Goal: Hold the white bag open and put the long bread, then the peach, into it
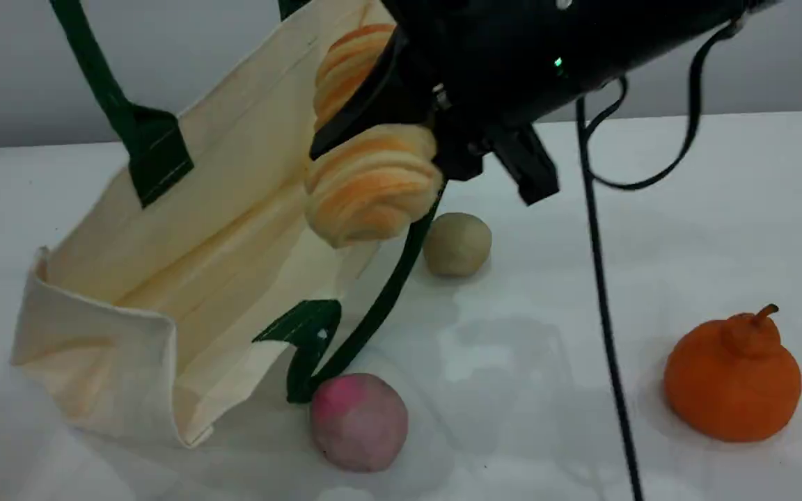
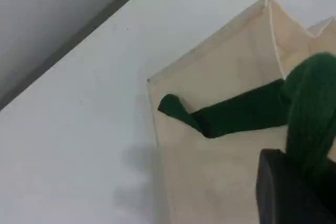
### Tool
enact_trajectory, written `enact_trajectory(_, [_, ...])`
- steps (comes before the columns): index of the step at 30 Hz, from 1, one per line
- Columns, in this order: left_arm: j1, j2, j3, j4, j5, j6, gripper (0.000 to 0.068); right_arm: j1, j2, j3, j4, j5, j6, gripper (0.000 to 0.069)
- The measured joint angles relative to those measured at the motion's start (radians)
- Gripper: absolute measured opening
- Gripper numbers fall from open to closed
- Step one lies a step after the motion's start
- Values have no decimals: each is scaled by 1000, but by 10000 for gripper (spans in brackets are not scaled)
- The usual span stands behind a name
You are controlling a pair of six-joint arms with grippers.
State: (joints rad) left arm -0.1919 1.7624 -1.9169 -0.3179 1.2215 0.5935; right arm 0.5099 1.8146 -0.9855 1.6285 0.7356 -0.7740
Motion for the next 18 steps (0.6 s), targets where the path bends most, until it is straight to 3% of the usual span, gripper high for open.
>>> enact_trajectory(6, [0,0,0,-2,0,0,92,0,59,-19,107,30,-108,131])
enact_trajectory(18, [0,0,0,-3,0,0,92,8,193,-151,121,43,-110,128])
